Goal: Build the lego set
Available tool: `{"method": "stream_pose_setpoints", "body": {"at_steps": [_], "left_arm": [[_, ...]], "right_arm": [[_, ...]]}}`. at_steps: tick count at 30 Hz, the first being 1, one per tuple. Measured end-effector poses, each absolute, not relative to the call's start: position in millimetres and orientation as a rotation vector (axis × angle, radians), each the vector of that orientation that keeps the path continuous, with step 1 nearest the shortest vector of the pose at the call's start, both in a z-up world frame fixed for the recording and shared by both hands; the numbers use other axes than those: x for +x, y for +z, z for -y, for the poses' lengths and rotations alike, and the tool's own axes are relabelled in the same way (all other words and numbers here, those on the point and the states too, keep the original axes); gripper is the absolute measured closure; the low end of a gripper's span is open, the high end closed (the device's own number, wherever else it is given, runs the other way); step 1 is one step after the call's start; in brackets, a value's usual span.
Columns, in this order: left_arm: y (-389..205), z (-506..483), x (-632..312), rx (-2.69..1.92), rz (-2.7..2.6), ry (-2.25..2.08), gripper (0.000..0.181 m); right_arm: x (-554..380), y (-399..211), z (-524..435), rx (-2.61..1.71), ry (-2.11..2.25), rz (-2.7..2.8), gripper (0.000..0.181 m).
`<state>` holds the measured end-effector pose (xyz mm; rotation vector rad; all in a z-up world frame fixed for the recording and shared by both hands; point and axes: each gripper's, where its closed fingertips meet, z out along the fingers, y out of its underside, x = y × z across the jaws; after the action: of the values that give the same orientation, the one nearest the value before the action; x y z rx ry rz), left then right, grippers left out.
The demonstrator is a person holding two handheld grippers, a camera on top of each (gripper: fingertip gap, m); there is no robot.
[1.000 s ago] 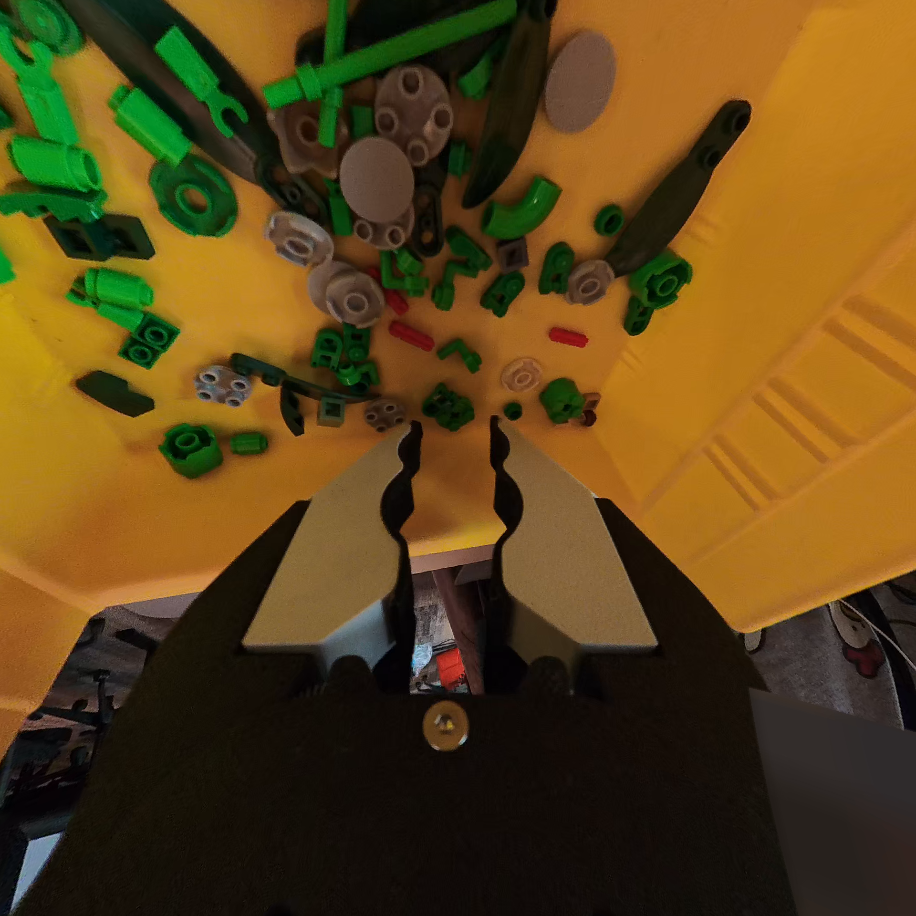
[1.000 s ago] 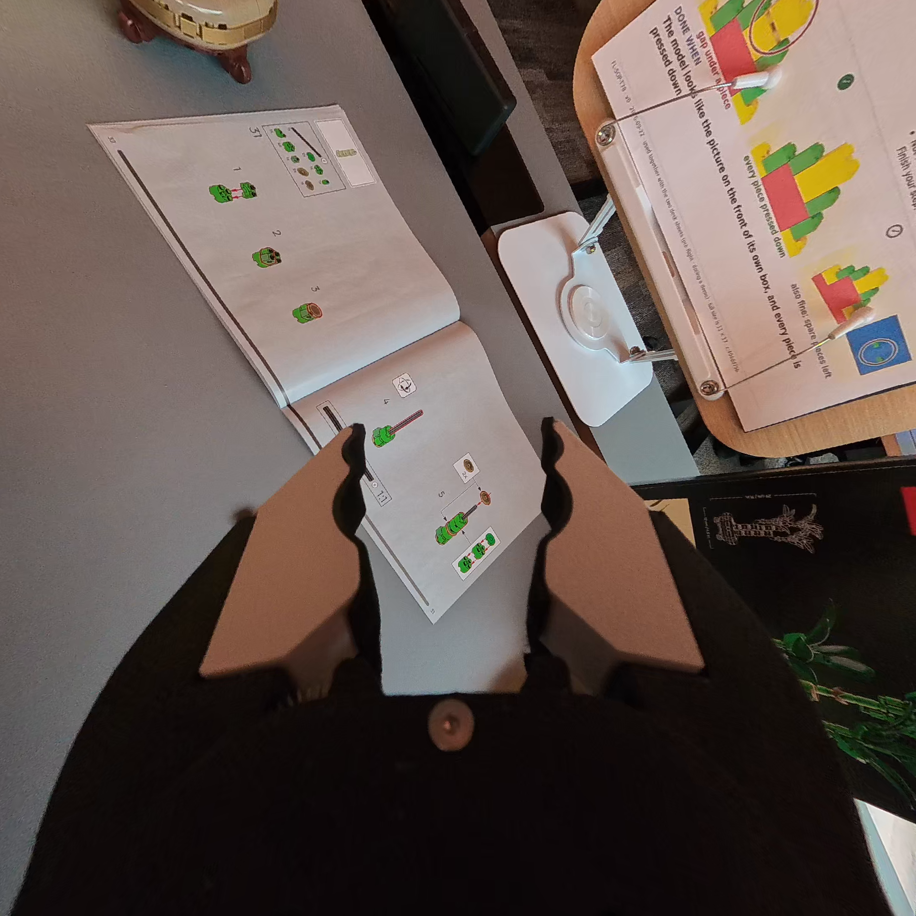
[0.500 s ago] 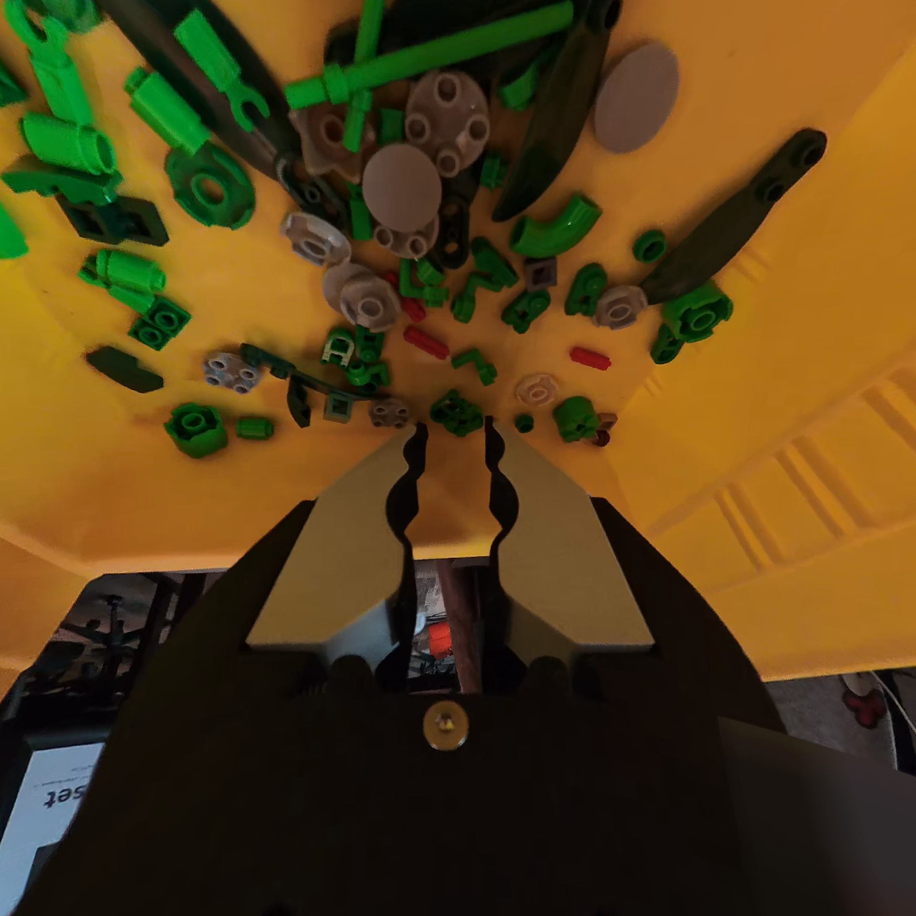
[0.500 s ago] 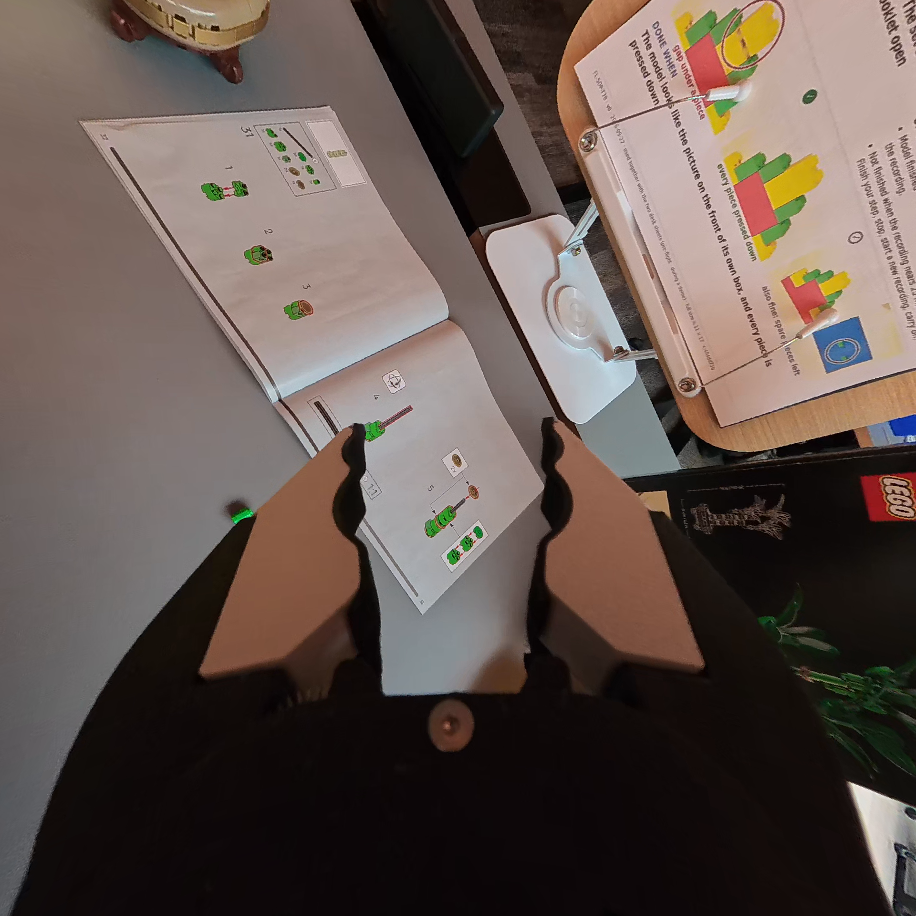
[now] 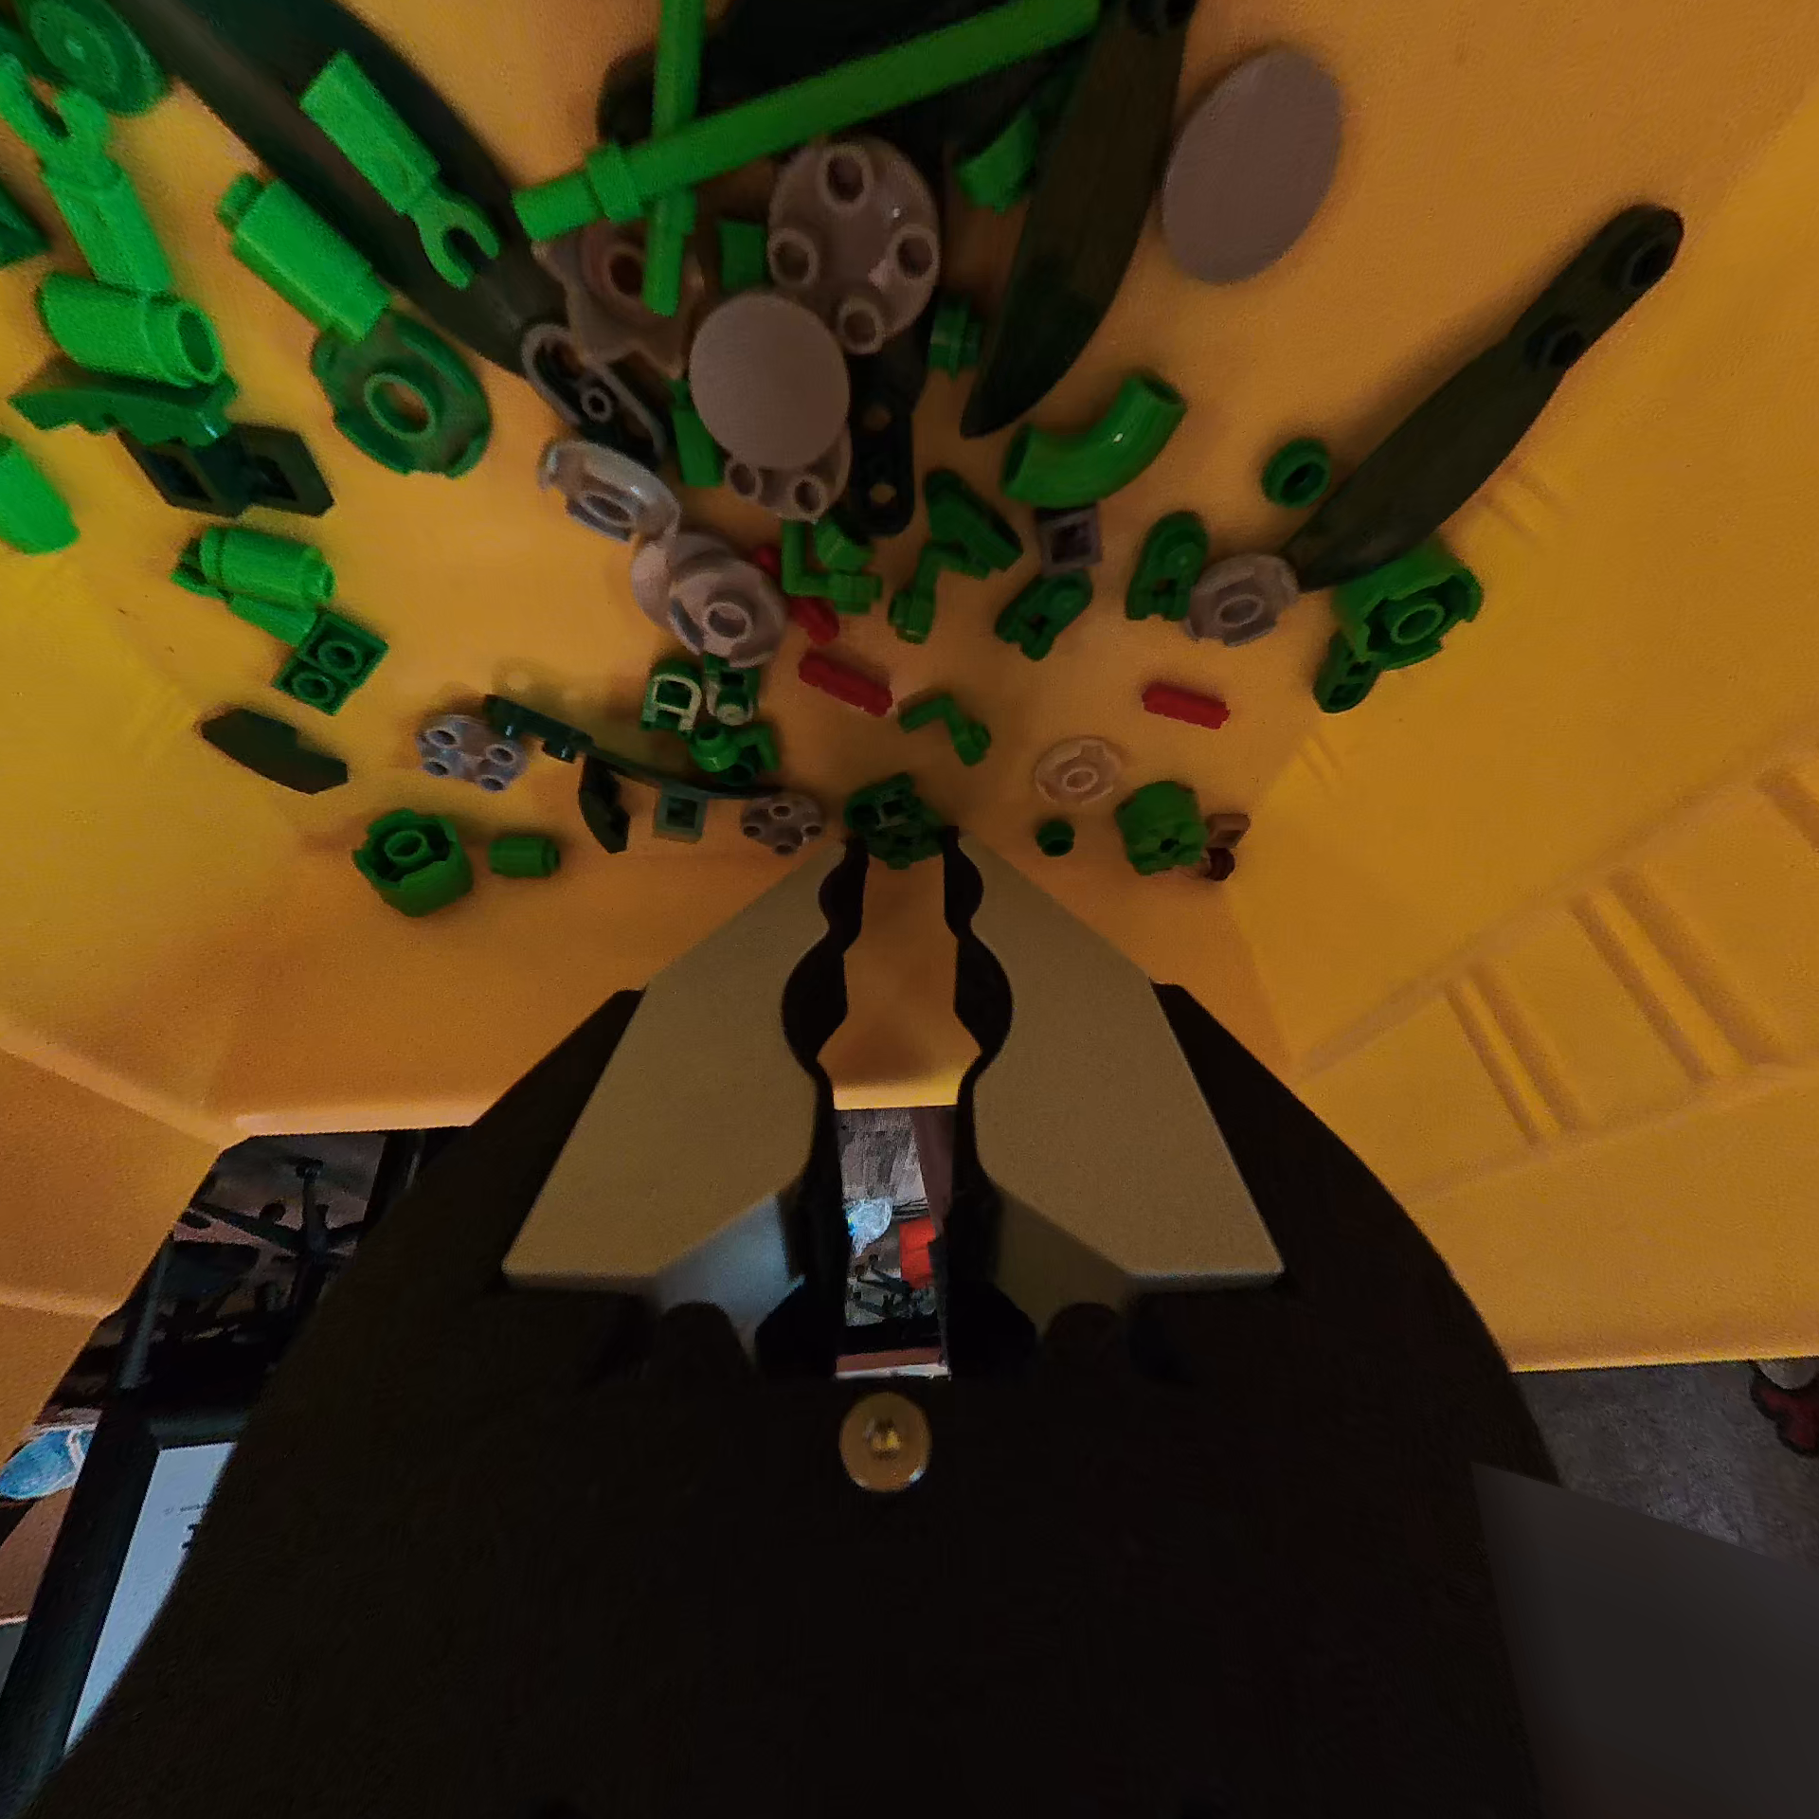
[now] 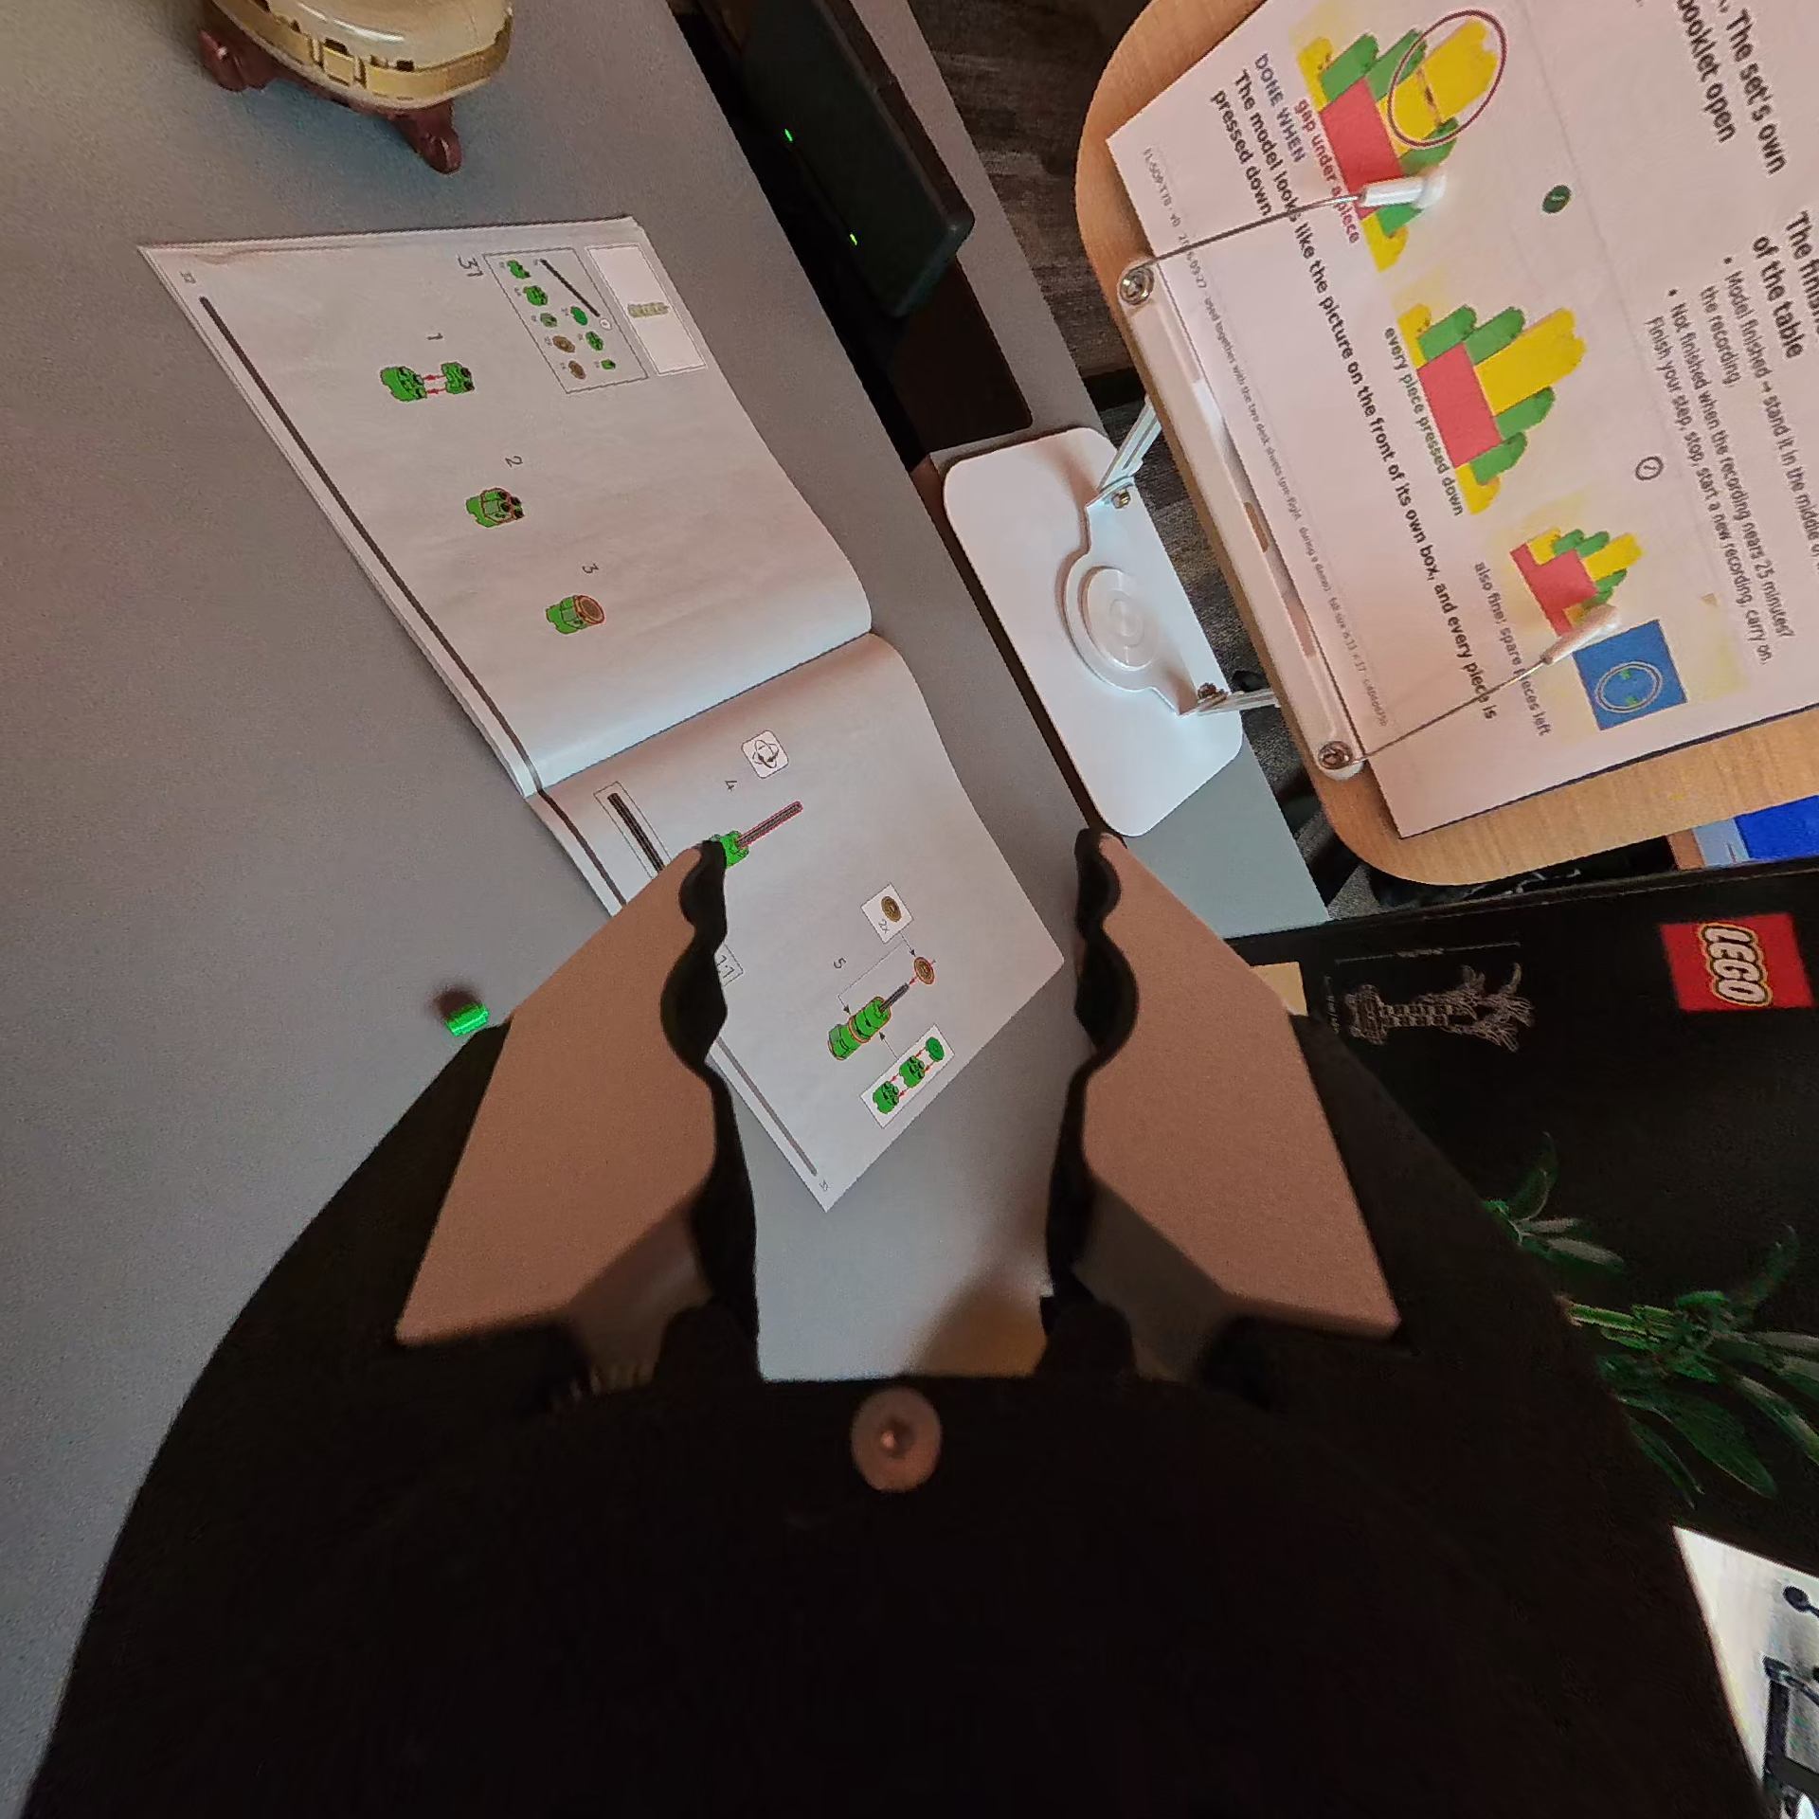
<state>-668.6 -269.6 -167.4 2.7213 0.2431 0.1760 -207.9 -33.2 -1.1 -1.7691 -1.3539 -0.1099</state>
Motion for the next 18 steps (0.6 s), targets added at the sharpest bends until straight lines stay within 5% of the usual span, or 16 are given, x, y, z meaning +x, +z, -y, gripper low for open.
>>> {"method": "stream_pose_setpoints", "body": {"at_steps": [18], "left_arm": [[-118.3,249.2,-672.5,2.975,-0.223,-0.013,0.167]], "right_arm": [[-203.7,-6.7,28.9,-1.785,-0.137,1.359,0.109]]}}
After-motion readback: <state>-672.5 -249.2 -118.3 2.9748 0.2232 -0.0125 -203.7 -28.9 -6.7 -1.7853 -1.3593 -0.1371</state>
